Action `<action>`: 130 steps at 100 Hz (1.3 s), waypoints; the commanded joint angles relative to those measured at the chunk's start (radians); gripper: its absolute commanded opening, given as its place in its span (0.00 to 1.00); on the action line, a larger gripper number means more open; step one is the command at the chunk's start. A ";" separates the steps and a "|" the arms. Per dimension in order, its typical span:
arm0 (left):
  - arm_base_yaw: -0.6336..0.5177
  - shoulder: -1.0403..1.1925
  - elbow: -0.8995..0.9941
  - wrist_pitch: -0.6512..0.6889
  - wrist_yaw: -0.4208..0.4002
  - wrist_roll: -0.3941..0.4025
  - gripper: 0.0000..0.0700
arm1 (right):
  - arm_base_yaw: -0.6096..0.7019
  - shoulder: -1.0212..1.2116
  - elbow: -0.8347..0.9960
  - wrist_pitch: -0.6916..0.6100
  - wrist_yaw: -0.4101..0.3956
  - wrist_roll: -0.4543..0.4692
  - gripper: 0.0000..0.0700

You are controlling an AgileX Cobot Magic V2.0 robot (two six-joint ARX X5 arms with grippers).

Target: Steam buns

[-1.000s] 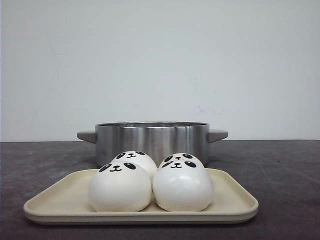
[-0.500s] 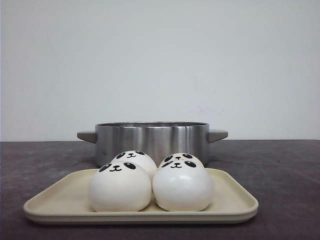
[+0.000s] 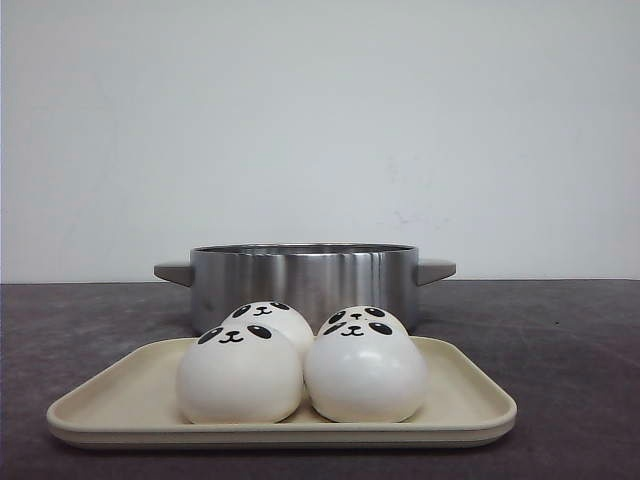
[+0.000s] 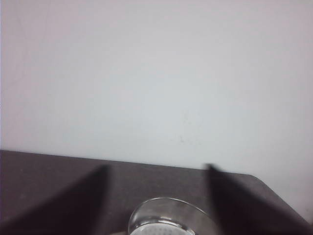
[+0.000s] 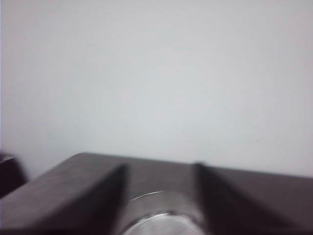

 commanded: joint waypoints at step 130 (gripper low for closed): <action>-0.297 -0.020 0.016 -0.299 0.072 0.135 1.00 | 0.760 1.069 0.401 -0.558 0.550 0.208 0.75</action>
